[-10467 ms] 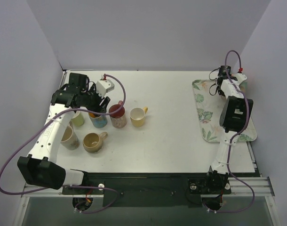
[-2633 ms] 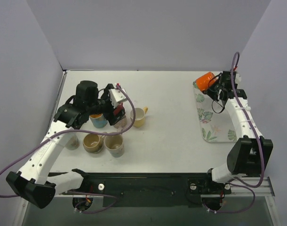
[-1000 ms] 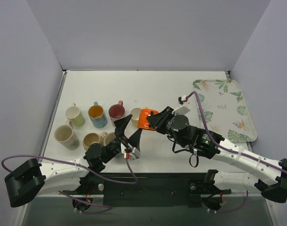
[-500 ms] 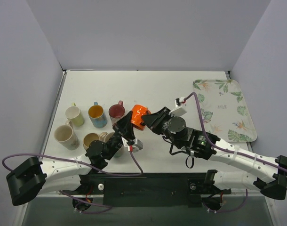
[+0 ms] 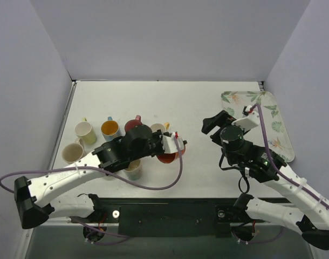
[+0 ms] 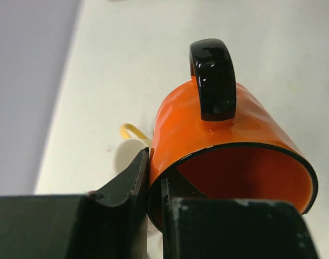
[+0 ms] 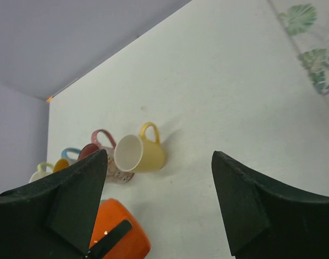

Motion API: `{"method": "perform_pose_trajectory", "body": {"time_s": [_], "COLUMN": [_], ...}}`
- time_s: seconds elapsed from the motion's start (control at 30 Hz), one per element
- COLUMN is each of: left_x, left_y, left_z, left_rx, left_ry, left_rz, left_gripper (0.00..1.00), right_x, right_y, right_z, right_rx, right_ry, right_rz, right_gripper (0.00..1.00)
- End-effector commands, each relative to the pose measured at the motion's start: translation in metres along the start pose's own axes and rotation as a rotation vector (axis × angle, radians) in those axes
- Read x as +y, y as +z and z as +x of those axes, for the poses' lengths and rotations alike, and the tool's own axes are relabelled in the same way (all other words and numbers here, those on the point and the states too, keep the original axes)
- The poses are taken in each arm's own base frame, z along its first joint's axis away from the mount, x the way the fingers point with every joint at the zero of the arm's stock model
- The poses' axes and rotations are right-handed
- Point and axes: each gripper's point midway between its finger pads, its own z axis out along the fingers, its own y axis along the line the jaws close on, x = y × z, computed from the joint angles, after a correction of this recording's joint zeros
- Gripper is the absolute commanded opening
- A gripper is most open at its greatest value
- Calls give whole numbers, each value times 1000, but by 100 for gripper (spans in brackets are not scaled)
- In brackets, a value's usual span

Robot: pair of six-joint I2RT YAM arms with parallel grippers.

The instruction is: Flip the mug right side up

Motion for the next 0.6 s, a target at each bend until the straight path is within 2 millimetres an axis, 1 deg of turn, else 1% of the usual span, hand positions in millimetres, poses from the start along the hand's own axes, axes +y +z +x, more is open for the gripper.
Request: {"method": "perform_pose_trajectory", "body": {"time_s": [0.0, 0.03, 0.07, 0.17, 0.27, 0.3, 0.33, 0.37, 0.4, 0.43, 0.47, 0.5, 0.57], "left_x": [-73, -80, -83, -80, -71, -72, -69, -69, -71, -72, -74, -75, -77], "left_y": [-9, -10, -3, 9, 25, 26, 34, 36, 40, 41, 45, 46, 53], "left_z": [56, 65, 73, 90, 108, 112, 118, 118, 128, 126, 134, 135, 147], "left_rx": [395, 446, 484, 556, 626, 646, 668, 672, 708, 703, 723, 726, 751], "left_ry": [-141, -139, -132, -116, -137, -141, -155, -166, -180, -197, -212, -218, -222], "left_rz": [379, 409, 422, 412, 415, 432, 436, 446, 462, 486, 502, 514, 512], "left_gripper": [0, 0, 0, 0, 0, 0, 0, 0, 0, 0, 0, 0, 0], "right_x": [-59, -64, -68, -81, -87, -89, -90, -91, -92, -93, -93, -94, -97], "right_y": [-2, -2, -3, -6, -7, -8, -6, -6, -5, -5, -4, -3, -2], "right_z": [-16, -19, -20, -24, -26, -27, -25, -25, -23, -22, -22, -21, -21], "right_rx": [-71, -78, -84, -92, -98, -103, -96, -95, -91, -85, -85, -82, -83], "right_ry": [-97, -101, -104, -126, -139, -139, -146, -146, -151, -157, -160, -169, -174], "right_rz": [164, 181, 190, 226, 245, 250, 254, 256, 260, 261, 262, 268, 279], "right_gripper": [73, 73, 73, 73, 73, 73, 73, 73, 73, 73, 73, 73, 73]}}
